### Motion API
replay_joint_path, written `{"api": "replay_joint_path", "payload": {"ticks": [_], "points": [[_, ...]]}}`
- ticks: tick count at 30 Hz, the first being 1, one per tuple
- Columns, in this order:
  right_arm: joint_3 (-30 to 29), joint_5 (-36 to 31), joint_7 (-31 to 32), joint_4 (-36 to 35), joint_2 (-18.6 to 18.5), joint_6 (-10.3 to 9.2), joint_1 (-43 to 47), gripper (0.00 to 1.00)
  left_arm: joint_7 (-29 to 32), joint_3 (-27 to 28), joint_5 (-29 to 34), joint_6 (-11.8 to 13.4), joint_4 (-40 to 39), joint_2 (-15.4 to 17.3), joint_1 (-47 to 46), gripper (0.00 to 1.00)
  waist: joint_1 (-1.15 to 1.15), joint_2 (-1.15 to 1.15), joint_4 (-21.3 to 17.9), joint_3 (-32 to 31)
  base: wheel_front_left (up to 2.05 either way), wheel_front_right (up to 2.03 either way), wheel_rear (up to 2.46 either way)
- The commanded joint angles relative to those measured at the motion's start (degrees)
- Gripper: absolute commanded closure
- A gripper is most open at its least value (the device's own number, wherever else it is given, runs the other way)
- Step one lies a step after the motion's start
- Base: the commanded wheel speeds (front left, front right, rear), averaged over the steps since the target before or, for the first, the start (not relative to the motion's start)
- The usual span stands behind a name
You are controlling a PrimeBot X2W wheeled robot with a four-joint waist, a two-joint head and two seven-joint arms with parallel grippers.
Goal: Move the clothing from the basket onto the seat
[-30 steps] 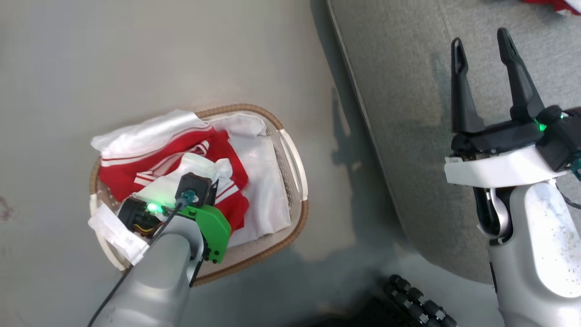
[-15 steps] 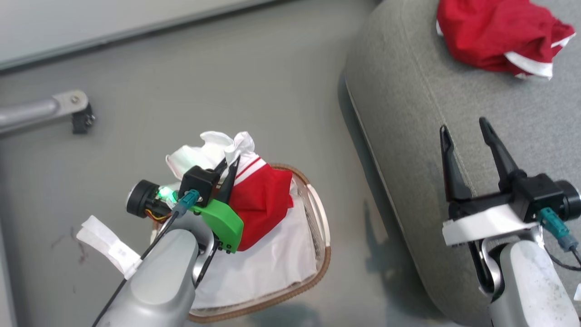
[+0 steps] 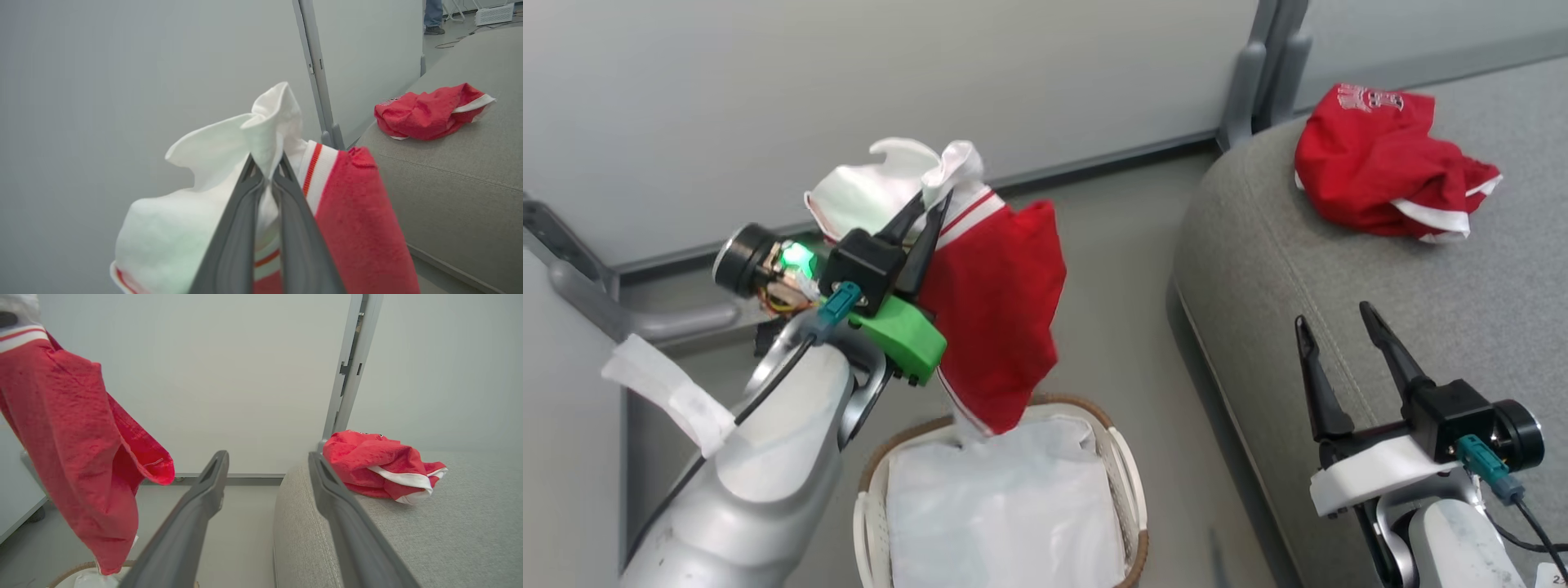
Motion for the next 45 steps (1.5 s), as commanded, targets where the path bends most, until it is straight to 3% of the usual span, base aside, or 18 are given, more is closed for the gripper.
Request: {"api": "replay_joint_path", "payload": {"ticks": [1, 13, 25, 35, 42, 43, 44, 45], "points": [[0.33, 0.20, -0.14, 0.20, -0.20, -0.08, 1.18, 0.00, 0.37, -0.70, 0.53, -0.32, -1.11, 0.68, -1.58, 1.00, 0.01, 0.00, 1.74, -4.29, 0.00, 0.00, 0.00], [5.25, 1.31, -0.14, 1.24, -0.19, -0.08, 0.09, 0.00, 4.19, -2.88, -2.47, -0.30, -6.75, 3.52, -9.54, 1.00, 0.01, 0.00, 2.07, -5.89, 0.00, 0.00, 0.00], [14.29, -0.06, -0.14, 4.43, -0.19, -0.08, -3.50, 0.00, 6.01, -6.72, -3.75, -0.27, -8.76, 2.10, -13.31, 1.00, 0.01, 0.00, 4.06, -6.49, 0.00, 0.00, 0.00], [22.62, 1.61, -0.14, 17.32, -0.19, -0.08, -15.64, 0.00, 5.64, -11.77, -4.95, -0.28, -10.47, -0.66, -15.96, 1.00, 0.01, 0.00, 6.60, -6.16, 0.00, 0.00, 0.00], [24.43, 3.74, -0.14, 22.80, -0.18, -0.08, -19.73, 0.00, 5.39, -14.37, -5.93, -0.28, -12.71, -1.13, -15.18, 1.00, 0.01, 0.00, 8.45, -6.10, 0.00, 0.00, 0.00], [24.56, 4.07, -0.14, 23.11, -0.19, -0.08, -20.07, 0.07, 5.33, -14.55, -6.02, -0.28, -13.03, -1.09, -14.86, 1.00, 0.01, 0.00, 8.65, -6.11, 0.00, 0.00, 0.00], [24.79, 4.52, -0.14, 23.23, -0.20, -0.08, -20.46, 0.63, 5.29, -14.71, -6.30, -0.28, -13.29, -0.98, -14.40, 1.00, 0.01, 0.00, 8.81, -6.12, 0.00, 0.00, 0.00], [24.91, 4.71, -0.14, 23.32, -0.20, -0.08, -20.64, 0.85, 5.29, -14.79, -6.49, -0.28, -13.43, -0.86, -14.04, 1.00, 0.01, 0.00, 8.93, -6.13, 0.00, 0.00, 0.00]]}}
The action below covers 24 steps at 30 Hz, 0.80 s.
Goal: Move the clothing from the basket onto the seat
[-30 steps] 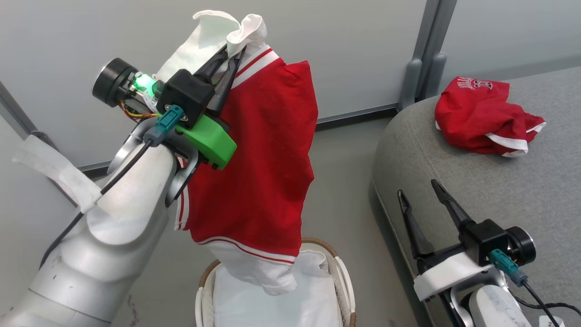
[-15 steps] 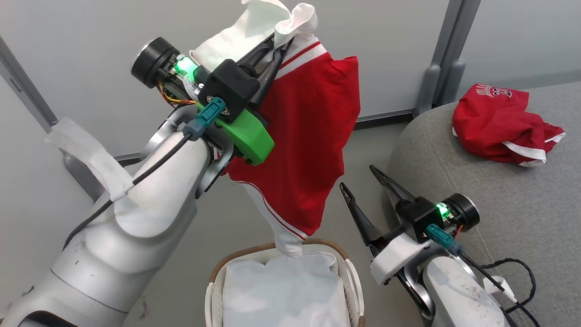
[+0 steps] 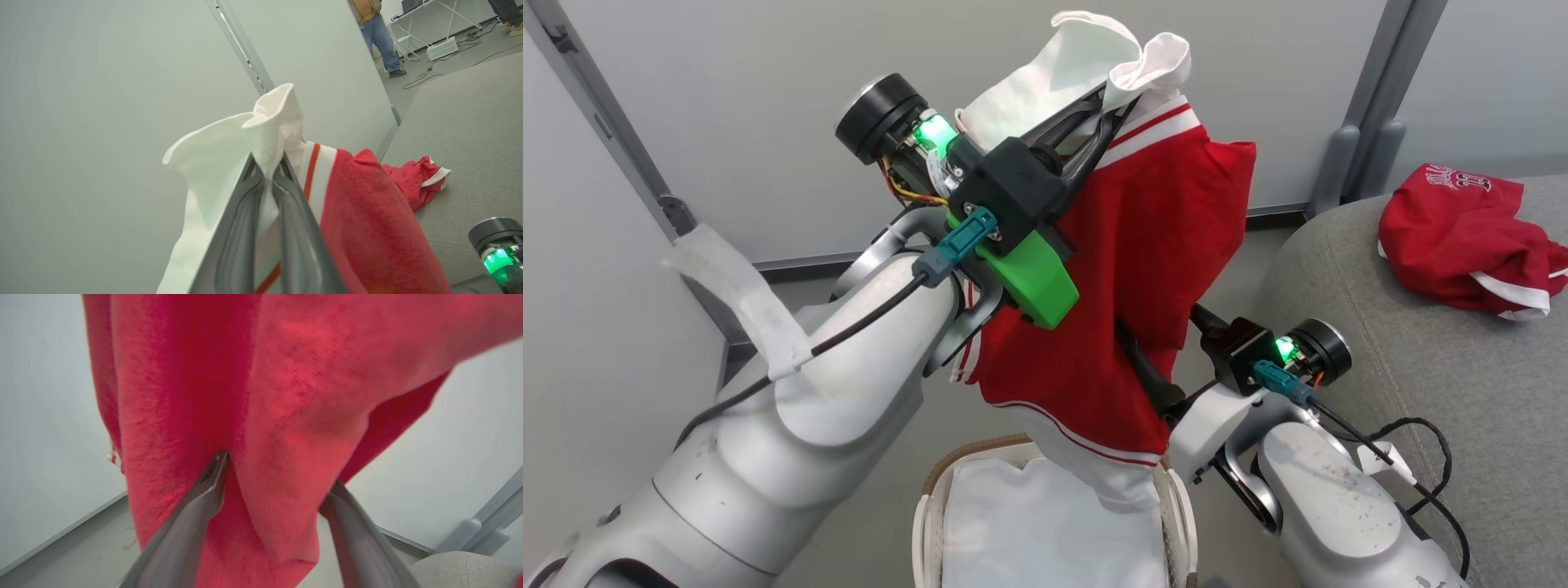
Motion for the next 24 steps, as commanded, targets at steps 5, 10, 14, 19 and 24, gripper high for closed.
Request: {"api": "replay_joint_path", "payload": {"ticks": [5, 10, 14, 19, 24], "points": [[-0.20, 1.18, -0.14, -0.91, -0.21, -0.08, -0.60, 1.00, -0.36, 0.64, -1.63, 0.70, -0.21, 1.11, 2.54, 1.00, 0.00, 0.00, 0.44, -0.08, 0.00, 0.00, 0.00], [-0.39, 1.14, -0.14, -2.09, -0.21, -0.08, 0.31, 1.00, -0.96, 1.30, -3.03, 1.59, 0.61, 1.91, 4.63, 1.00, 0.00, 0.00, 0.09, -0.05, 0.00, 0.00, 0.00], [-0.75, 0.82, -0.14, -3.08, -0.21, -0.08, 1.17, 1.00, -2.07, 2.06, -4.50, 2.34, 1.95, 2.09, 6.73, 1.00, 0.00, 0.00, -0.48, -0.06, 0.00, 0.00, 0.00], [-2.23, 0.89, -0.14, -5.21, -0.21, -0.08, 2.22, 1.00, -3.90, 3.26, -6.52, 3.80, 4.48, 1.72, 11.14, 0.52, 0.00, 0.00, -1.21, 0.00, 0.00, 0.00, 0.00], [-4.40, 0.35, -0.14, -7.71, -0.20, -0.08, 3.67, 1.00, -5.60, 5.10, -9.21, 5.55, 7.01, 0.17, 18.33, 0.00, 0.00, 0.00, -1.70, 0.14, 0.00, 0.00, 0.00]]}}
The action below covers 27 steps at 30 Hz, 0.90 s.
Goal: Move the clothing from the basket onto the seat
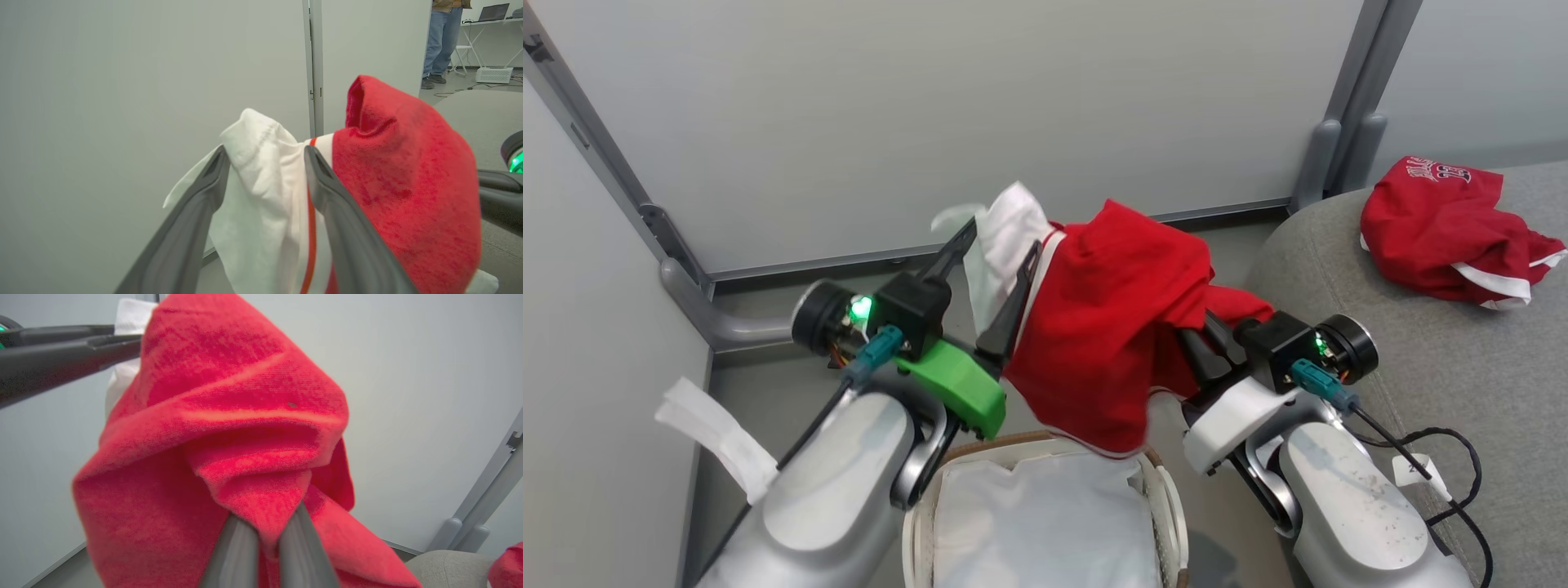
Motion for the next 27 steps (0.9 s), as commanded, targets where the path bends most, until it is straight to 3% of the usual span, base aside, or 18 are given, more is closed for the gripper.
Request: {"api": "replay_joint_path", "payload": {"ticks": [1, 14, 27], "points": [[-0.65, -0.61, -0.14, -0.74, -0.20, -0.08, 0.82, 1.00, -0.44, 0.37, -0.54, 0.10, 0.52, -0.57, 2.26, 0.00, 0.00, 0.00, -0.14, 0.11, 0.00, 0.00, 0.00], [-5.67, -2.49, -0.14, -6.25, -0.19, -0.08, 4.12, 1.00, -0.74, 5.84, 3.05, -3.27, -0.37, -4.35, 18.19, 0.00, 0.00, 0.00, -1.16, 0.82, 0.00, 0.00, 0.00], [-8.47, -3.44, -0.14, -8.56, -0.21, -0.08, 5.16, 1.00, -0.68, 12.06, 8.35, -4.66, -1.70, -6.96, 24.04, 0.00, 0.00, 0.00, -2.44, 1.41, 0.00, 0.00, 0.00]]}}
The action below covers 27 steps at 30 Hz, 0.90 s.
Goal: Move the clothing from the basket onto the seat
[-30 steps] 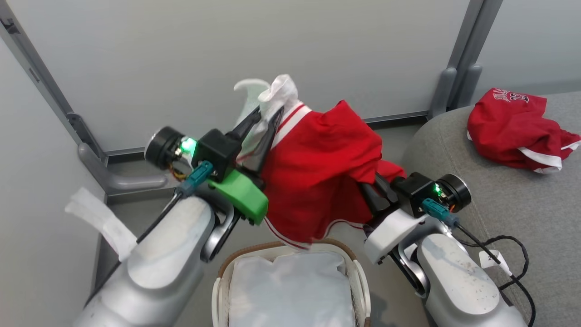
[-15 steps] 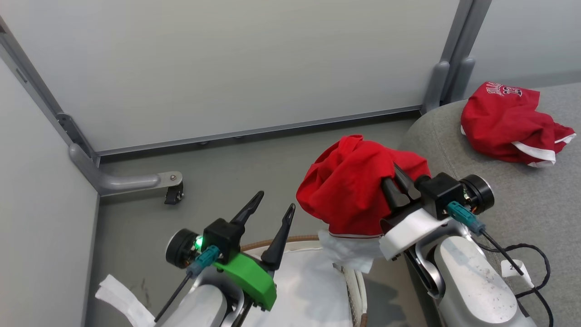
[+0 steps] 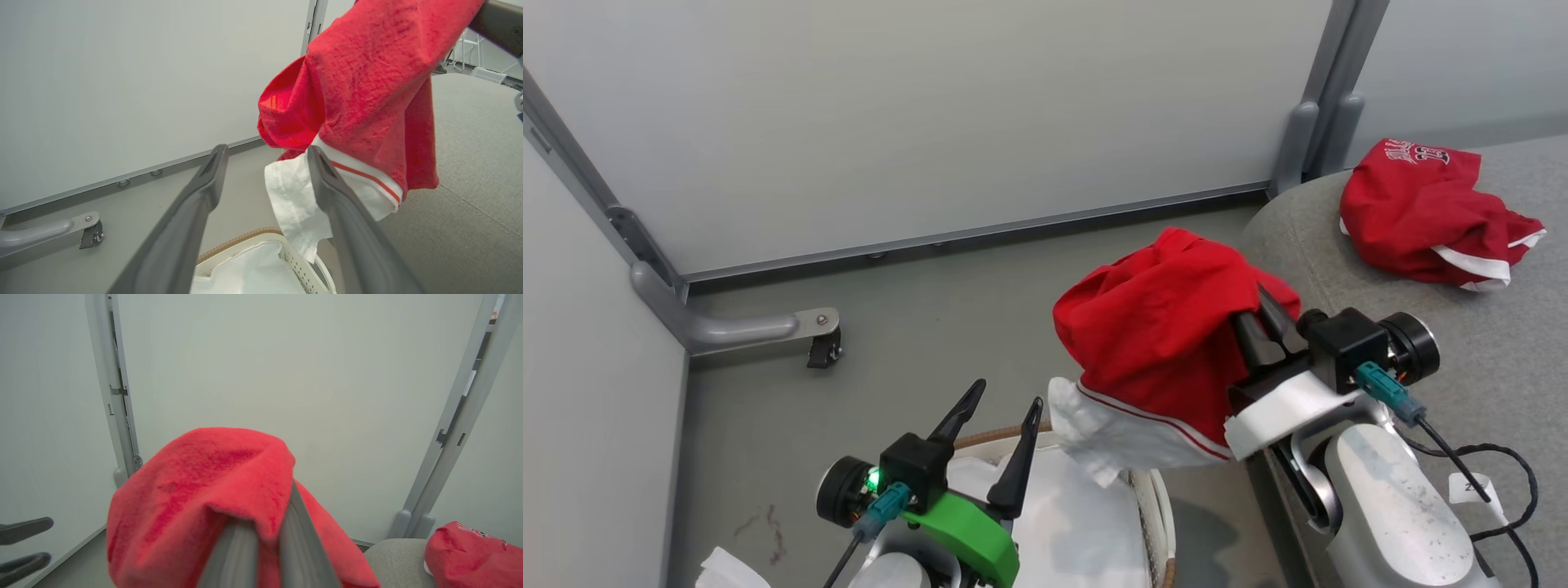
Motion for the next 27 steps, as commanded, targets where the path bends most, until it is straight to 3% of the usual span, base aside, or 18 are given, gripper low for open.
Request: {"api": "replay_joint_path", "payload": {"ticks": [1, 18, 27], "points": [[-0.75, -0.47, -0.14, -0.52, -0.21, -0.08, 0.81, 1.00, -0.03, 0.65, 0.98, -0.17, -0.46, -0.29, 1.05, 0.00, 0.00, 0.00, -0.74, 0.24, 0.00, 0.00, 0.00], [-9.25, -4.05, -0.14, -4.10, -0.18, -0.08, 5.24, 1.00, -0.04, 0.53, 2.95, -0.71, -2.89, -1.76, 2.08, 0.00, 0.00, 0.00, -14.48, 3.31, 0.00, 0.00, 0.00], [-11.13, -4.14, -0.14, -4.70, -0.18, -0.08, 5.55, 1.00, -0.04, -1.87, 2.32, -0.69, -3.40, -1.73, 0.27, 0.00, 0.00, 0.00, -17.24, 5.22, 0.00, 0.00, 0.00]]}}
